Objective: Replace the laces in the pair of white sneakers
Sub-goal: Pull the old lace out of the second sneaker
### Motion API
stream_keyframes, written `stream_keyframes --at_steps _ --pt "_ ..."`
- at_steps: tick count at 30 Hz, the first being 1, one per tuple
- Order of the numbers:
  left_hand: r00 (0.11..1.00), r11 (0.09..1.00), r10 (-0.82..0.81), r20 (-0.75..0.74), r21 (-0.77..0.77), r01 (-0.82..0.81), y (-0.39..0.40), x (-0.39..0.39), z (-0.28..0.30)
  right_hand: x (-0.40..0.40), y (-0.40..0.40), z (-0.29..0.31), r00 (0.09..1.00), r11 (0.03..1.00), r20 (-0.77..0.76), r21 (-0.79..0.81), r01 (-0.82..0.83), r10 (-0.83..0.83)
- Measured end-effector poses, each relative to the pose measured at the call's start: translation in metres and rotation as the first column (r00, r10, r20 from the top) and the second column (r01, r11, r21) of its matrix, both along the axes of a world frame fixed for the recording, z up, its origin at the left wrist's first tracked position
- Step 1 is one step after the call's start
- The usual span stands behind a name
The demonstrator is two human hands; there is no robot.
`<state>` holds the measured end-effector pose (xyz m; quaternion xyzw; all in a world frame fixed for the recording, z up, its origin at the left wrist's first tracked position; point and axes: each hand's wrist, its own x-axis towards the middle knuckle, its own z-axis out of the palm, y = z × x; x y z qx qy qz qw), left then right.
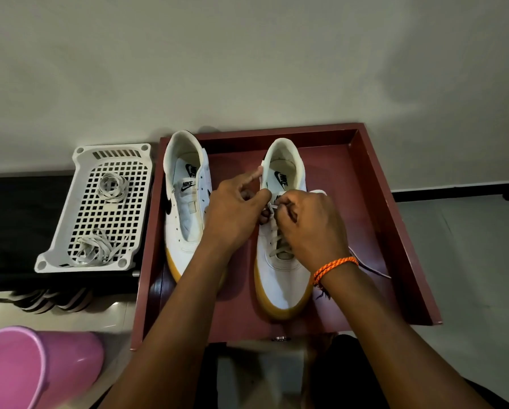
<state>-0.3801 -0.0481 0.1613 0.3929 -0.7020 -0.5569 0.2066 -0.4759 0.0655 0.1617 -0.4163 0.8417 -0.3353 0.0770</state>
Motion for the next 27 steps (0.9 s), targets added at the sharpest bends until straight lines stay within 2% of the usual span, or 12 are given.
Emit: stream_keyframes --at_steps 2,5,7,10,13,15,17,20,23,25,27 --pt "1.0 1.0 -0.009 -0.004 0.016 0.009 -0.001 0.0 -0.001 -0.007 -0.002 0.005 0.999 0.999 0.035 -0.028 0.034 -0.033" --pt "0.999 0.999 -0.021 -0.025 0.038 0.022 -0.002 -0.001 -0.003 -0.022 0.003 0.018 0.973 0.963 0.041 -0.141 0.23 -0.227" --pt "0.999 0.999 -0.02 -0.038 0.049 0.021 -0.001 -0.001 -0.003 -0.029 0.007 0.019 0.962 0.944 0.05 -0.185 0.274 -0.27" --pt "0.999 0.998 -0.015 -0.032 0.054 0.017 -0.002 0.0 -0.003 -0.019 0.004 0.014 0.987 0.985 0.123 -0.126 0.118 -0.102" --pt "1.0 0.999 -0.021 -0.006 0.028 0.021 -0.003 0.001 -0.003 -0.001 0.001 0.005 0.999 0.999 0.025 0.028 -0.023 0.023" --pt "1.0 1.0 -0.016 -0.01 0.024 0.017 -0.003 0.0 -0.003 0.001 0.0 0.004 0.999 0.999 -0.026 0.05 -0.019 0.02" --pt "1.0 1.0 -0.02 -0.007 0.012 0.02 -0.003 0.001 -0.003 -0.003 0.0 0.006 1.0 1.0 0.007 -0.002 -0.008 0.008" --pt "1.0 1.0 -0.014 -0.003 0.022 0.014 -0.003 0.0 -0.002 -0.018 0.001 0.013 0.988 0.986 0.081 -0.095 0.14 -0.133" --pt "1.0 0.999 -0.007 -0.011 0.036 0.007 -0.002 0.0 0.0 -0.026 0.006 0.02 0.966 0.95 0.065 -0.175 0.257 -0.25" --pt "1.0 0.999 -0.001 -0.021 0.046 0.002 -0.001 0.001 0.0 -0.022 0.006 0.018 0.98 0.967 0.081 -0.162 0.194 -0.183" --pt "1.0 0.999 -0.004 -0.016 0.037 0.004 -0.001 0.001 0.0 -0.013 0.003 0.012 0.994 0.994 0.091 -0.086 0.062 -0.054"
